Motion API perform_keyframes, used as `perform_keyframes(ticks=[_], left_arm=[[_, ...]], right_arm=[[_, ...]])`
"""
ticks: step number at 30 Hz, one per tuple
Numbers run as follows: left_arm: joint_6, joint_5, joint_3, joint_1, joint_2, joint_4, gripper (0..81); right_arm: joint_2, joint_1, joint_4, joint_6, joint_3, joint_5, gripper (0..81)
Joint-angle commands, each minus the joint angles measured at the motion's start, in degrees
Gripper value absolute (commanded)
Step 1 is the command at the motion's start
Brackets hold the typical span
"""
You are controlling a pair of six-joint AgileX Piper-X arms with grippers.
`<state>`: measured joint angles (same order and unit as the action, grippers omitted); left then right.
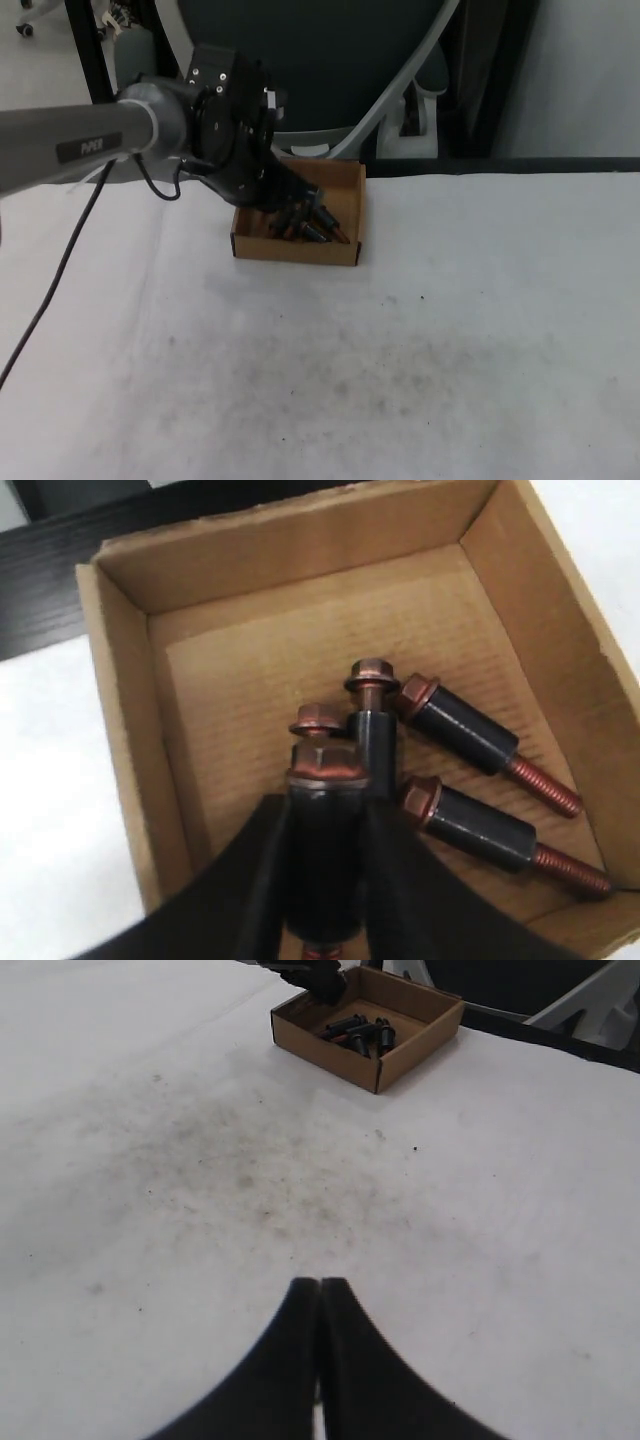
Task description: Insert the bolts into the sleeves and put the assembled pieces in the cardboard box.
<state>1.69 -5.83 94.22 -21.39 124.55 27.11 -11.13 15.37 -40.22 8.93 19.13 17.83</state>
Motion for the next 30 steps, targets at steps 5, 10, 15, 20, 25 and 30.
perform_keyframes(ticks=[5, 10, 15, 20, 25, 30], left_arm=[[-0.40, -0.59, 1.04, 0.24, -0.03, -0.31, 0.6], [-0.40, -0.73, 1.04, 0.24, -0.03, -0.31, 20.1], [-0.40, 1.91, 1.04, 0.28, -0.03, -0.31, 41.1], [-2.10, 1.45, 1.04, 0.74, -0.20, 0.18, 38.7], [-1.11, 1.47, 1.04, 0.86, -3.31, 1.10, 23.0], [-0.68, -4.78, 0.25, 0.86, -9.15, -1.16, 0.5]], right_arm=[[-0.17, -0.23, 0.66, 0.00, 0.11, 0.53, 0.2], [-0.17, -0.23, 0.66, 0.00, 0.11, 0.53, 0.2], [-0.17, -0.23, 0.66, 0.00, 0.11, 0.53, 0.2], [-0.17, -0.23, 0.66, -2.18, 0.11, 0.52, 0.2], [-0.17, -0.23, 0.66, -2.48, 0.11, 0.52, 0.2], [-0.17, -0.23, 0.66, -1.14, 0.11, -1.27, 0.2]])
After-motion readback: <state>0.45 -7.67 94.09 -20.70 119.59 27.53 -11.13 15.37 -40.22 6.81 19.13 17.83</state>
